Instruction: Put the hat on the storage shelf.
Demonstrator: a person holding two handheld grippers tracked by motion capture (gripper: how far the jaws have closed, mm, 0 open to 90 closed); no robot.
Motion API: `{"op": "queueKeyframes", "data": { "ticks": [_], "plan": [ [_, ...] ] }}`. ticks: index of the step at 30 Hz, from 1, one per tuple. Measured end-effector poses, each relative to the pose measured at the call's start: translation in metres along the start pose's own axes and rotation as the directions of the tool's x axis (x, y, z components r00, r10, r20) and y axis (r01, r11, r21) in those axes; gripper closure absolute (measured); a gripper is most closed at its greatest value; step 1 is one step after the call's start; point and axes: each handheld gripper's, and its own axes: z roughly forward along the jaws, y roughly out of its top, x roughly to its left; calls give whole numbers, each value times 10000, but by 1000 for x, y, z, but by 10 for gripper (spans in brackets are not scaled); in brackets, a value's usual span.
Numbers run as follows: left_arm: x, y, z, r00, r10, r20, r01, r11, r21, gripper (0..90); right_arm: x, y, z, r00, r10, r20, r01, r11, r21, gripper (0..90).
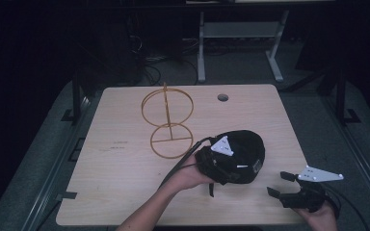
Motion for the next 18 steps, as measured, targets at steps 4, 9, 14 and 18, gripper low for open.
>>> {"op": "queueKeyframes", "data": {
  "ticks": [4, 9, 14, 18],
  "plan": [
    [2, 2, 7, 9999, 71, 137, -74, 9997, 251, 376, 0, 0, 0, 10000, 10, -15, -10, 10000, -3, 154],
    [2, 3, 16, 9994, 322, 153, -330, 9981, 521, 444, 0, 0, 1, 10000, -92, -10, 92, 10000, 12, 154],
    [6, 2, 22, 9990, 356, 260, -377, 9958, 831, 510, 2, 0, 4, 9998, -180, -72, 180, 9998, 116, 154],
    [8, 1, 23, 9983, 392, 424, -431, 9946, 944, 619, 3, 0, 6, 9997, -225, -130, 228, 9995, 205, 154]
  ]
}}
